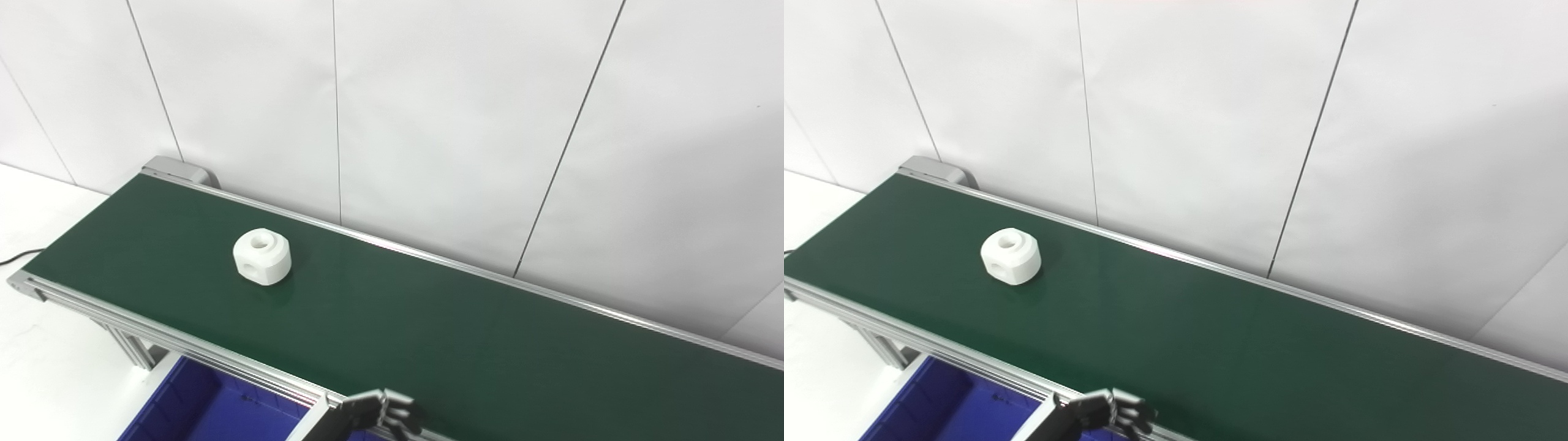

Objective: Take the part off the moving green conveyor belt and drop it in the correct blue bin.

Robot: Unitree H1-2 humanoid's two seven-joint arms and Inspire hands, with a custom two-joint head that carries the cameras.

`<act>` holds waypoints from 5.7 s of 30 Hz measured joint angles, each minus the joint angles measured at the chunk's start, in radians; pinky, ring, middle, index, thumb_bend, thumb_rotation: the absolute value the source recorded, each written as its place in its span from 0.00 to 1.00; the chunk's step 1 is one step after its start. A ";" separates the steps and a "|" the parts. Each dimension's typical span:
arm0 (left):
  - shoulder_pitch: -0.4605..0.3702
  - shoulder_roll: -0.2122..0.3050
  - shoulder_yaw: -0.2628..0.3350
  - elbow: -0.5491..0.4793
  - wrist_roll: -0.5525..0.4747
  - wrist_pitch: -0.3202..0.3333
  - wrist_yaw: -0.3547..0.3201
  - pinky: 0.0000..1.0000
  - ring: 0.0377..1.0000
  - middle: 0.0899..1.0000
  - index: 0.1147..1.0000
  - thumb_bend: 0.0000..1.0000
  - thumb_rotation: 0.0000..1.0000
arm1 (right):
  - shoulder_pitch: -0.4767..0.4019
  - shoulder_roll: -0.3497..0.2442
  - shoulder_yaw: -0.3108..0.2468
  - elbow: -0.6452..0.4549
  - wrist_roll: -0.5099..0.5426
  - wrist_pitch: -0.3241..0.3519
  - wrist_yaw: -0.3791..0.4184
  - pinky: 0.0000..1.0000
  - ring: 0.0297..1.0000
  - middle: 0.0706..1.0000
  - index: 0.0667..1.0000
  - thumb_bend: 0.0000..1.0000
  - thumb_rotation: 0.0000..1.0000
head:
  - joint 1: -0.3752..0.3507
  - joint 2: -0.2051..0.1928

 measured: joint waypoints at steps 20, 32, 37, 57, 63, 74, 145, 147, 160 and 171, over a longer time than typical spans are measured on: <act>-0.167 -0.092 0.225 0.025 0.008 0.001 -0.173 0.71 0.79 0.85 0.79 0.94 0.25 | 0.002 -0.008 -0.036 -0.019 -0.014 0.000 0.033 0.78 0.77 0.79 0.87 0.96 0.39 | -0.072 0.072; -0.327 -0.095 0.331 0.091 0.086 0.060 -0.226 0.77 0.85 0.88 0.84 0.85 0.21 | 0.007 0.008 -0.068 -0.039 -0.016 0.000 0.084 0.74 0.76 0.78 0.85 0.97 0.40 | -0.161 0.121; -0.404 -0.062 0.366 0.097 0.146 0.132 -0.246 0.78 0.86 0.89 0.85 0.86 0.20 | 0.012 0.013 -0.093 -0.043 -0.018 0.000 0.102 0.76 0.77 0.79 0.85 0.98 0.40 | -0.155 0.140; -0.572 0.034 0.372 0.244 0.349 0.351 -0.345 0.81 0.90 0.93 0.88 0.91 0.21 | 0.027 0.017 -0.153 -0.072 -0.026 -0.001 0.170 0.81 0.79 0.79 0.87 0.92 0.41 | -0.138 0.199; -0.594 0.069 0.367 0.275 0.400 0.409 -0.358 0.83 0.91 0.93 0.87 0.95 0.19 | 0.029 0.019 -0.159 -0.083 -0.026 -0.001 0.176 0.80 0.78 0.79 0.88 0.90 0.42 | -0.123 0.204; -0.623 0.135 0.303 0.312 0.542 0.491 -0.403 1.00 0.97 0.96 0.87 0.98 0.15 | 0.035 0.018 -0.167 -0.084 -0.028 -0.001 0.181 0.83 0.79 0.80 0.89 0.88 0.43 | -0.120 0.204; -0.262 -0.007 0.378 0.039 0.076 0.117 -0.305 0.47 0.46 0.46 0.39 0.50 0.00 | 0.195 0.124 -0.357 -0.260 -0.125 -0.001 0.346 0.79 0.78 0.81 0.87 0.87 0.46 | -0.399 0.376; -0.234 -0.020 0.372 0.031 0.065 0.111 -0.312 0.47 0.46 0.47 0.38 0.50 0.00 | 0.210 0.130 -0.378 -0.272 -0.132 -0.001 0.374 0.80 0.79 0.82 0.88 0.87 0.45 | -0.388 0.388; -0.034 -0.066 0.347 -0.025 0.051 0.096 -0.342 0.46 0.45 0.47 0.39 0.50 0.00 | 0.259 0.185 -0.518 -0.346 -0.126 -0.001 0.539 0.82 0.78 0.80 0.87 0.87 0.45 | -0.315 0.468; 0.046 -0.068 0.367 0.009 0.124 0.072 -0.340 0.49 0.46 0.47 0.38 0.50 0.00 | 0.246 0.211 -0.581 -0.356 -0.085 -0.001 0.610 0.78 0.77 0.79 0.86 0.89 0.46 | -0.264 0.494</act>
